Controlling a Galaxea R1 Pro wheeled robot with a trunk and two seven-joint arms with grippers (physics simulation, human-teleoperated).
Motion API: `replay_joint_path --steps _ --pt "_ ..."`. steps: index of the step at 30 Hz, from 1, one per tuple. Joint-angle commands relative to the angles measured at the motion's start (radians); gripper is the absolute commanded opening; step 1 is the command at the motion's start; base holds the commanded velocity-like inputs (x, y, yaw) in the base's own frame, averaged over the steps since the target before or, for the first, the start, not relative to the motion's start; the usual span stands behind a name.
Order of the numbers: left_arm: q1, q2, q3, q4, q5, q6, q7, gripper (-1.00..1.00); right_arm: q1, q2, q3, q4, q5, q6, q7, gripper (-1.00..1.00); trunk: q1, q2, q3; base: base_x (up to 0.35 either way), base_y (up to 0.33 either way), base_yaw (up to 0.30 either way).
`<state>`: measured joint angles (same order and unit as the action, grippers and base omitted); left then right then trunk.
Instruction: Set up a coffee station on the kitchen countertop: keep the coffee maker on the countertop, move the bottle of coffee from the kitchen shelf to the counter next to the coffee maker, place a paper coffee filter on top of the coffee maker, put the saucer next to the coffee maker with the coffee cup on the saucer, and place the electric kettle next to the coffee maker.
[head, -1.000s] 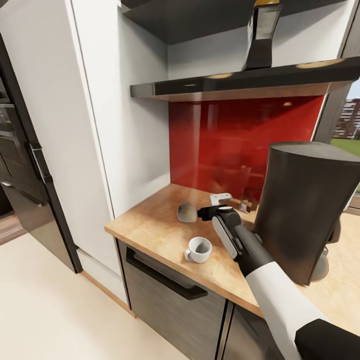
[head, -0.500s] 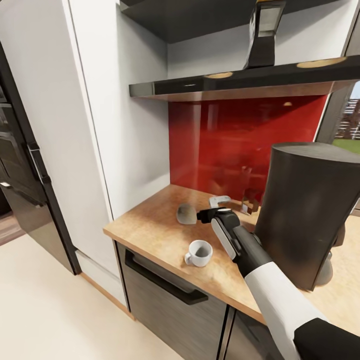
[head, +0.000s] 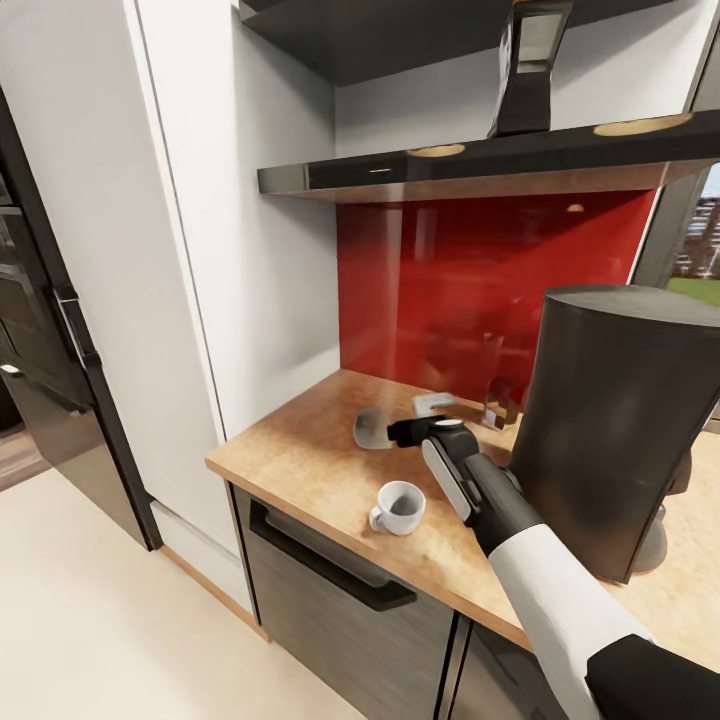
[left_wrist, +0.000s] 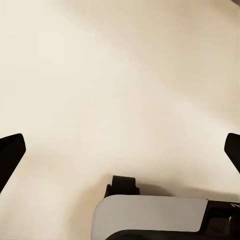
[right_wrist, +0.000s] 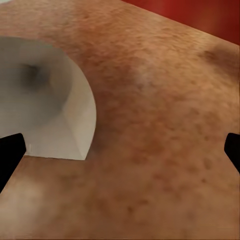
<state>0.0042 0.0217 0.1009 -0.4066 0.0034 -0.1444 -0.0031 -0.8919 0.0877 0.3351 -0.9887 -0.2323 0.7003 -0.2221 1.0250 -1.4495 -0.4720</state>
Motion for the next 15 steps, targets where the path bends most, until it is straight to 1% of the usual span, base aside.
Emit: replay_joint_path --steps 1,8,9,11,15 --pt "0.000 0.000 0.002 -0.001 0.000 -0.001 -0.001 1.00 -0.001 0.000 0.002 0.000 -0.010 0.002 0.007 1.00 0.000 -0.001 -0.001 0.000 0.000 0.000" --pt "0.000 0.000 0.002 -0.001 0.000 -0.002 -0.001 1.00 -0.001 0.000 0.002 0.027 -0.010 -0.003 0.033 1.00 0.000 -0.001 -0.001 0.000 0.000 0.000" --pt "0.000 0.000 0.002 -0.001 0.000 -0.002 -0.001 1.00 -0.001 0.000 0.002 0.036 -0.009 -0.024 0.035 1.00 0.000 -0.001 -0.001 0.006 0.000 0.000" --pt "0.000 0.000 0.002 -0.001 0.000 -0.002 -0.001 1.00 -0.001 0.000 0.001 0.040 -0.008 -0.040 0.035 1.00 0.000 -0.001 -0.001 0.035 0.000 0.000" --pt "0.000 0.000 0.002 -0.001 0.000 -0.001 -0.001 1.00 -0.001 0.000 0.001 0.056 -0.006 -0.064 0.036 1.00 0.000 -0.001 -0.001 0.139 0.000 0.000"
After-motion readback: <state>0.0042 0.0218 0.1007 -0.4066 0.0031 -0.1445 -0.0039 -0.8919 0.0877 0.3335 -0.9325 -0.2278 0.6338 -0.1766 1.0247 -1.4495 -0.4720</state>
